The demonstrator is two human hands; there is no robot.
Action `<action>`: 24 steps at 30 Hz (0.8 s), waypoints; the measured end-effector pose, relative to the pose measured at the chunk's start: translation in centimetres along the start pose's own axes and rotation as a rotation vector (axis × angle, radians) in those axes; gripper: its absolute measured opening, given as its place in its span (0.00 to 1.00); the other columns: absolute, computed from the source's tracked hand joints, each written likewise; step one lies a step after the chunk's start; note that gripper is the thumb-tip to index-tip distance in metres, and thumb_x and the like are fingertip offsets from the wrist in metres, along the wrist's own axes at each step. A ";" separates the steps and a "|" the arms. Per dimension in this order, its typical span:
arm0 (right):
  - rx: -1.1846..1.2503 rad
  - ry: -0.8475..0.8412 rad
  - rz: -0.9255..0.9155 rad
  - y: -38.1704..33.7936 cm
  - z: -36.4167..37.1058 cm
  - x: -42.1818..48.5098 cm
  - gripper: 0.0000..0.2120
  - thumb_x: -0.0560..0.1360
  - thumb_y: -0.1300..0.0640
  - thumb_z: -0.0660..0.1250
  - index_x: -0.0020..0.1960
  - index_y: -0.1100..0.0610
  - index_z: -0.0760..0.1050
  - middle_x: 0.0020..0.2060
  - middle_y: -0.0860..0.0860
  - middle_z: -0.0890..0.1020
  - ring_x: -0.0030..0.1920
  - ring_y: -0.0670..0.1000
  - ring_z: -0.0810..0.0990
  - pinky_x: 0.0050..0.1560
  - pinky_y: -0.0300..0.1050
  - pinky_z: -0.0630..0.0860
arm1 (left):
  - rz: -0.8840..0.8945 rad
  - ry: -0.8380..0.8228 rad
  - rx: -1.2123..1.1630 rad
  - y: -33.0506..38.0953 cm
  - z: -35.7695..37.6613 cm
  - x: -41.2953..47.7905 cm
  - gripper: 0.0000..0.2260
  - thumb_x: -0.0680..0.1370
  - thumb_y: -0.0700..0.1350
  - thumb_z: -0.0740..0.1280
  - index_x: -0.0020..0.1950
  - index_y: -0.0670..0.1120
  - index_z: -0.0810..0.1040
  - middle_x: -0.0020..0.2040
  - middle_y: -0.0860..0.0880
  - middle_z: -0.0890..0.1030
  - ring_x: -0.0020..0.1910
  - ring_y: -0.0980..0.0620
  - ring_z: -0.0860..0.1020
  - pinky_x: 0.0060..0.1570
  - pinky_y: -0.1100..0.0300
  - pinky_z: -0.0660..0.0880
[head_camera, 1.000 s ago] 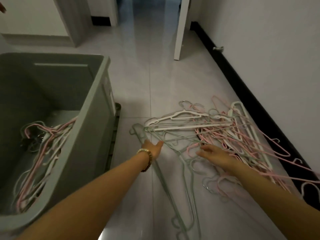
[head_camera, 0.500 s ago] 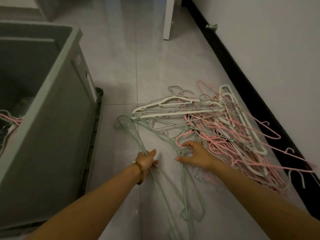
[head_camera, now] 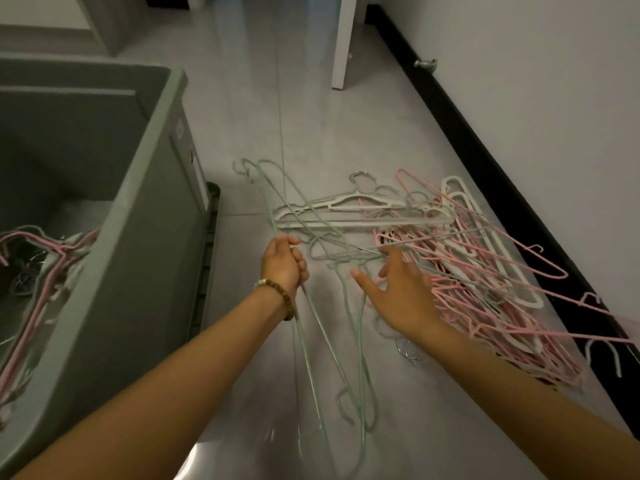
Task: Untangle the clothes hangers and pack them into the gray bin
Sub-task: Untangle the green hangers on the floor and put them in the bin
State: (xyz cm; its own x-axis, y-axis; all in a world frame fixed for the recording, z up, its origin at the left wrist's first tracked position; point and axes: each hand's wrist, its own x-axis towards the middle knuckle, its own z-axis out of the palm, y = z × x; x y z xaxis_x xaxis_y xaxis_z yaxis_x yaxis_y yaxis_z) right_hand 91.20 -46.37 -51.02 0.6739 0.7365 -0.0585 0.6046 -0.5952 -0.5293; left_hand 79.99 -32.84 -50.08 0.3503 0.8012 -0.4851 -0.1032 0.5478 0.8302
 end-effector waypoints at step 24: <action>1.113 -0.260 0.500 3.6 -2.3 0.9 0.20 0.76 0.41 0.60 0.50 0.57 0.76 0.45 0.57 0.80 0.34 0.51 0.81 0.37 0.44 0.80 | 0.015 -0.269 0.306 3.7 -0.2 -2.5 0.17 0.83 0.48 0.48 0.40 0.46 0.71 0.19 0.56 0.63 0.15 0.61 0.59 0.16 0.70 0.57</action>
State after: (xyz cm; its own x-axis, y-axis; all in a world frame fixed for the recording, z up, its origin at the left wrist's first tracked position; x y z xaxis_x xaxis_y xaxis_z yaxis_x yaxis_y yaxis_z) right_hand 94.99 -48.56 -51.08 0.5457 0.6251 -0.5581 -0.4666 -0.3267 -0.8220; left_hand 78.61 -32.79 -45.88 0.5862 0.6948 -0.4167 0.1572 0.4070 0.8998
